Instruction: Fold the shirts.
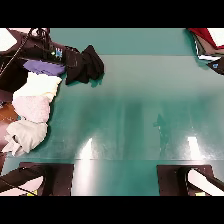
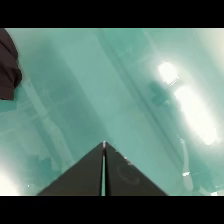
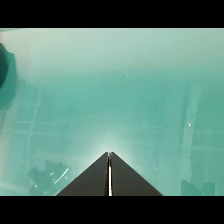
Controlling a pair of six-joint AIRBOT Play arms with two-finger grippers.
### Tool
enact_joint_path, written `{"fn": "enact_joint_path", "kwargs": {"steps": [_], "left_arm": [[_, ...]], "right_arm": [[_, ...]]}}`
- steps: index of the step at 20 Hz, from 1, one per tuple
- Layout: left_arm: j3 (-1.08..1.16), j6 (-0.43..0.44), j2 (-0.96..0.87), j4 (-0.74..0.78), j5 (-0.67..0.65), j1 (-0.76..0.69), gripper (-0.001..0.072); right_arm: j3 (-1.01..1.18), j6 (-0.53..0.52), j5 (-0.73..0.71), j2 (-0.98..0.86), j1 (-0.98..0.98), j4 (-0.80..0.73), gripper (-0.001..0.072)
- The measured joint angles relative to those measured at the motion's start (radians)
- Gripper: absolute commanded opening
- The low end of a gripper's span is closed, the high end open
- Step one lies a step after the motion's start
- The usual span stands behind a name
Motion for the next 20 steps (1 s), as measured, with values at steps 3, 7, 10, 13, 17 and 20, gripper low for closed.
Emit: {"fn": "enact_joint_path", "kwargs": {"steps": [3,7,10,13,17,20], "left_arm": [[0.000,0.000,0.000,0.000,0.000,0.000,0.0025],[0.000,0.000,0.000,0.000,0.000,0.000,0.0025],[0.000,0.000,0.000,0.000,0.000,0.000,0.0025],[0.000,0.000,0.000,-0.006,0.012,0.000,0.0035],[0.000,-0.013,-0.014,0.045,0.069,-0.001,0.0583],[0.000,-0.087,-0.067,0.164,0.108,0.011,0.0584]], "right_arm": [[0.000,0.000,0.000,0.000,0.000,0.000,0.0016],[0.000,0.000,0.000,0.000,0.000,0.000,0.0016],[0.000,0.000,0.000,0.000,0.000,0.000,0.0016],[0.000,0.000,0.000,0.000,0.000,0.001,0.0015],[0.000,0.000,0.000,0.000,0.000,0.021,0.0015],[0.000,0.000,0.000,0.000,0.000,0.028,0.0016]]}}
